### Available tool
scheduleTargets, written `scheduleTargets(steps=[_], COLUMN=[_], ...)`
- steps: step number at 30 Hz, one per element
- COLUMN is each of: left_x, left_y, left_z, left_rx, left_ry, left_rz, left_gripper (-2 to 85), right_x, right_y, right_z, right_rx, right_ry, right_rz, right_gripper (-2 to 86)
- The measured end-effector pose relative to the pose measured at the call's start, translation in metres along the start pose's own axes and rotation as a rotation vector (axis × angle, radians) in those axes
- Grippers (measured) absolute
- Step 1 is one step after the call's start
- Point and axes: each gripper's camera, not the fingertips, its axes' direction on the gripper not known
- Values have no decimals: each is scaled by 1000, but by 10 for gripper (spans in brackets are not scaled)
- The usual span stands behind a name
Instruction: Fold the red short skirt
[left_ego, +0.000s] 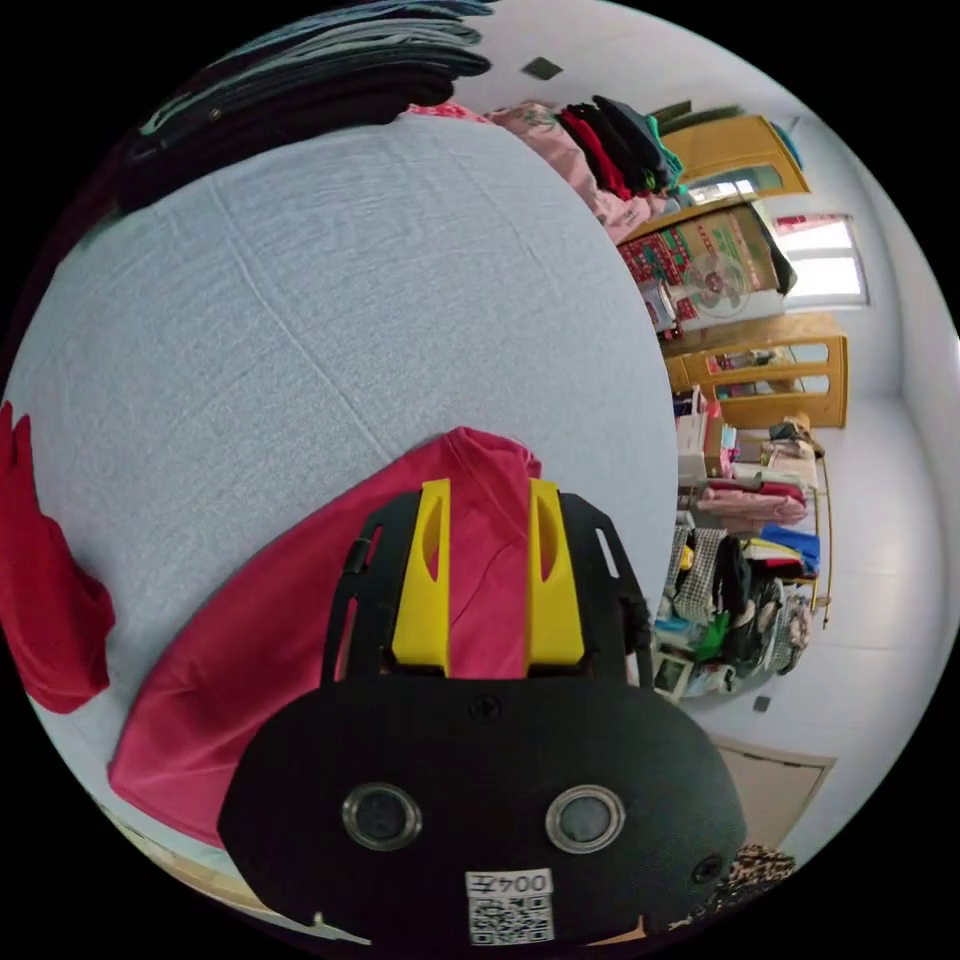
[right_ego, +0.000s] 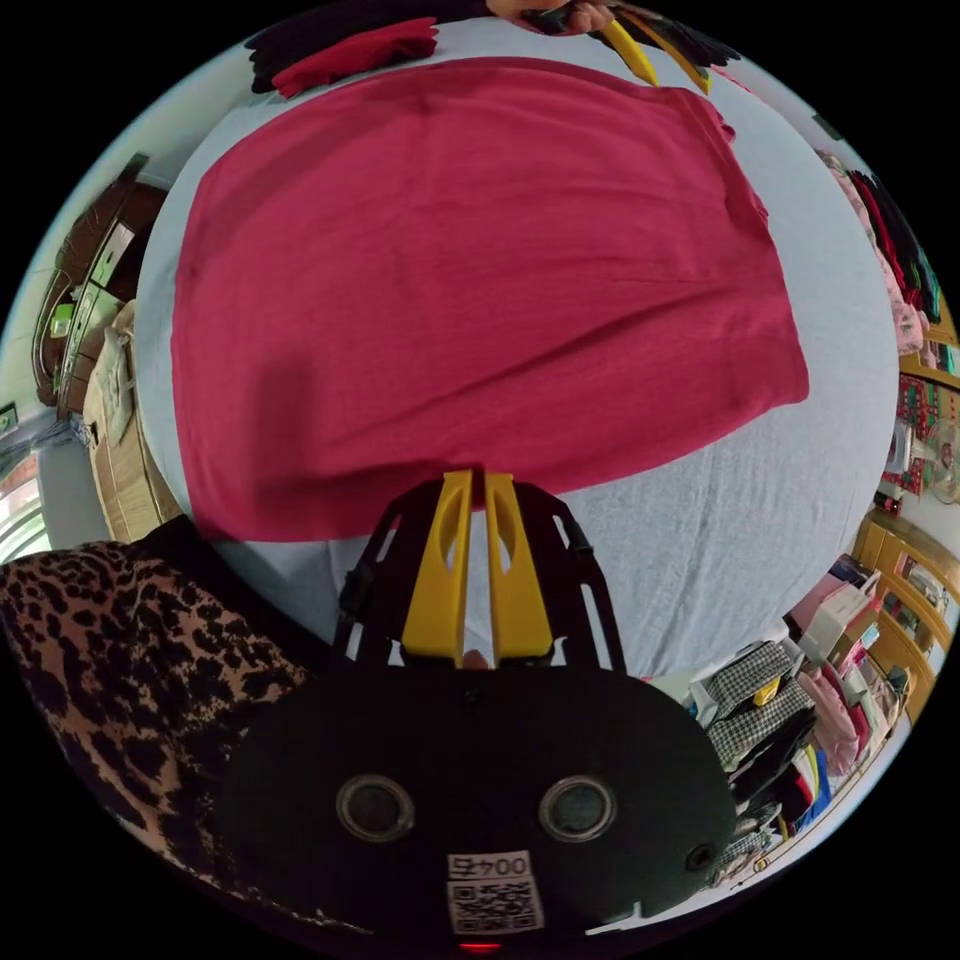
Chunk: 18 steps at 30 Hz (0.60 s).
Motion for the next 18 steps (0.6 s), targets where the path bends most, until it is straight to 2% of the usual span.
scheduleTargets(steps=[6,9,13,18], left_x=[-2,1,14,46], left_y=[-25,-34,-37,-32], left_z=[9,11,11,-5], left_rx=[-2,1,2,1], left_ry=[47,49,22,-24], left_rz=[-85,-92,-49,69], left_gripper=[112,88,36,23], right_x=[10,18,18,16], right_y=[-12,-12,-1,2], right_z=[3,4,6,9], right_rx=[-55,-46,19,42], right_ry=[-28,-64,-55,-36], right_rz=[54,65,5,-20], right_gripper=[25,20,14,12])
